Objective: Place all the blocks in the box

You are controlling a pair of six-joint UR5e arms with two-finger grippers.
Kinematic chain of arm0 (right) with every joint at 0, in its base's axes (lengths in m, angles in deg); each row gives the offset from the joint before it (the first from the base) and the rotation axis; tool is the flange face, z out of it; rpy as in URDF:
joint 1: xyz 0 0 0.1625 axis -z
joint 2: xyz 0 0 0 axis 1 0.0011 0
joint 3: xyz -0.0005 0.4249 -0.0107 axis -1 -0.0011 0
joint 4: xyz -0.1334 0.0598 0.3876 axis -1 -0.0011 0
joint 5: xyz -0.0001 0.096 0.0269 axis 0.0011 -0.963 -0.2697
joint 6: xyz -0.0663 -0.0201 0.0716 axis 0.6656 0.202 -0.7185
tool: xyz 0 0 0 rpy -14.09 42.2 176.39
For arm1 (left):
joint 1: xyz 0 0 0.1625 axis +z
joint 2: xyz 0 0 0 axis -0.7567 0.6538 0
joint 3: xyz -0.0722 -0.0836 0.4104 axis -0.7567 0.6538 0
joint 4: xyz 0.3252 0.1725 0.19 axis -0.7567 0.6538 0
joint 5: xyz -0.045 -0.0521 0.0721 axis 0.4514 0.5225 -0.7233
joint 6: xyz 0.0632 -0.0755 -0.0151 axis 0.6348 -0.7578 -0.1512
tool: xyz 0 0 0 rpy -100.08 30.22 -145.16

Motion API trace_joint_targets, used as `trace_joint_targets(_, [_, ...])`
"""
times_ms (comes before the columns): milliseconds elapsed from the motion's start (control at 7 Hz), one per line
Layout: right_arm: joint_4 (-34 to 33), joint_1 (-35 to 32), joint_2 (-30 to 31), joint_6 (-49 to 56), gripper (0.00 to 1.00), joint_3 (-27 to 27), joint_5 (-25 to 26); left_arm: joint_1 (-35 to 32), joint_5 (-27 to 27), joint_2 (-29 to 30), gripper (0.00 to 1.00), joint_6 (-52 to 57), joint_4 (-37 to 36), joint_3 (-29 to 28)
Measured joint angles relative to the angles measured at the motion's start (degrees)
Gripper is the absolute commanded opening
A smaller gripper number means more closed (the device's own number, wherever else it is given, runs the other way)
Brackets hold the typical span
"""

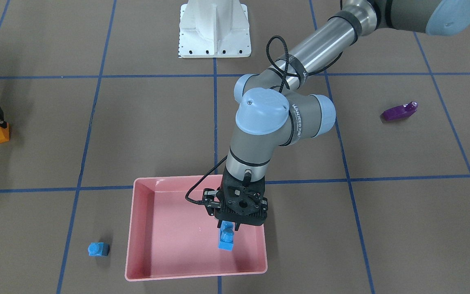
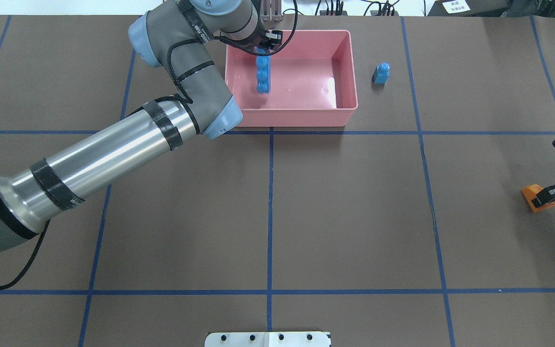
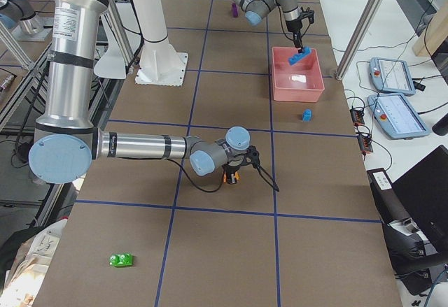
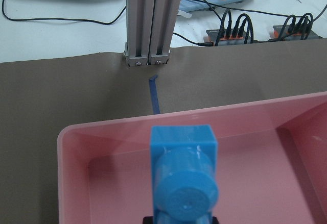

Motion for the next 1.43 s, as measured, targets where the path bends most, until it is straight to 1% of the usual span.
trace_joint_targets(143, [-0.31, -0.33, -0.67, -0.34, 0.0, 0.58, -0.88, -0.24, 0.98, -0.11, 1.0, 0.1, -1.16, 1.67])
trace_joint_targets(286, [-1.52, -1.28, -3.33, -2.74, 0.0, 1.48, -1.26, -1.29, 3.99, -1.35, 1.0, 0.59, -3.73, 4.56])
trace_joint_targets(429, [-4.02, -2.33, -8.9, -8.56, 0.0, 1.87, -1.29, -2.71, 7.65, -5.24, 1.0, 2.43, -6.25, 9.36])
trace_joint_targets(571, [-7.94, -2.8, -16.59, -16.06, 0.0, 1.38, -0.82, -3.5, 10.16, -12.19, 1.0, 6.85, -7.47, 15.92])
trace_joint_targets(714, [-11.94, -2.54, -24.75, -23.26, 0.0, -0.54, 0.24, -3.78, 11.71, -19.45, 1.0, 12.06, -8.18, 21.92])
trace_joint_targets(857, [-14.43, -1.48, -33.52, -31.1, 0.0, -4.73, 1.89, -3.91, 12.56, -25.28, 1.0, 17.35, -10.02, 26.93])
trace_joint_targets(1000, [-15.33, 0.37, -42.66, -39.34, 0.0, -10.96, 4.47, -3.93, 12.76, -30.42, 1.0, 23.56, -13.92, 32.17])
trace_joint_targets(1143, [-15.5, 2.46, -51.42, -47.1, 0.0, -17.87, 8.26, -3.94, 12.58, -35.92, 1.0, 30.02, -17.75, 37.53])
trace_joint_targets(1286, [-15.28, 4.24, -59.13, -53.32, 0.0, -24.58, 11.91, -3.84, 11.64, -42.2, 1.0, 36.71, -19.89, 42.25])
trace_joint_targets(1429, [-14.15, 5.48, -64.28, -57.68, 0.0, -29.58, 13.89, -3.59, 9.63, -48.37, 1.0, 43.78, -20.56, 45.71])
